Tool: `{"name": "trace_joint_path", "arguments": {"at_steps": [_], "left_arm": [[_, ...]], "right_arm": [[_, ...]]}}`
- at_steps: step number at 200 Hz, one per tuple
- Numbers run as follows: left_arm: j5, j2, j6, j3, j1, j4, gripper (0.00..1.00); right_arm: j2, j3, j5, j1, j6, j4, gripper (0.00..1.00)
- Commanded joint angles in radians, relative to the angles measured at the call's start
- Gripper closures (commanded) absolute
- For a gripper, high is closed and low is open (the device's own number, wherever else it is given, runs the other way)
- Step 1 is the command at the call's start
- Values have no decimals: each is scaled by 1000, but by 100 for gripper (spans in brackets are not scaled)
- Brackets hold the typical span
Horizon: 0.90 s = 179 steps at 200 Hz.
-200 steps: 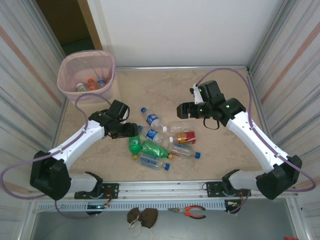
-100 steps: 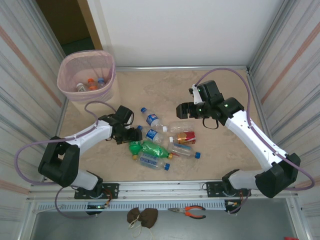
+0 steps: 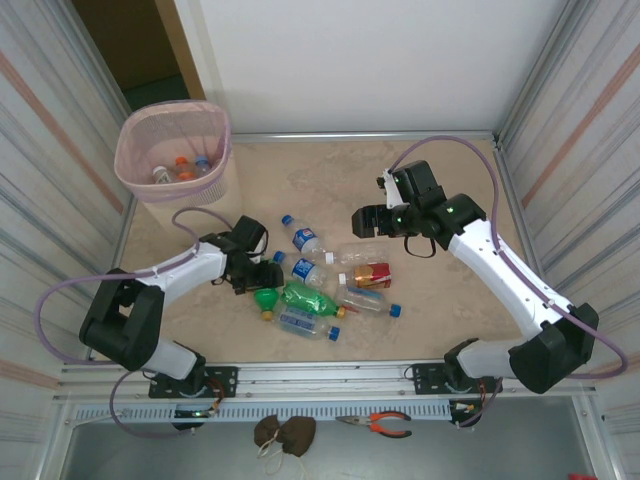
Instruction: Put the plastic bottles in the bin
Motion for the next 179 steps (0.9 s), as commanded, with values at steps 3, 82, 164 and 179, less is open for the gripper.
{"name": "trace_joint_path", "arguments": {"at_steps": [3,82,164,179], "left_arm": [[5,-6,-6,-10,-4,-8,35],[-64,-118,20,68,1,-133,38],[-94,-238,116,363,38,-300,41],[-95,-238,141,434,51,-327,41]], "right_arm": [[2,18,-16,-7,17,-12,17],[0,21,-16,-7,17,-11,17],[-10,25,-9,-7,19,-10,17],[-11,27,-6,-8,19,-13,17]]}}
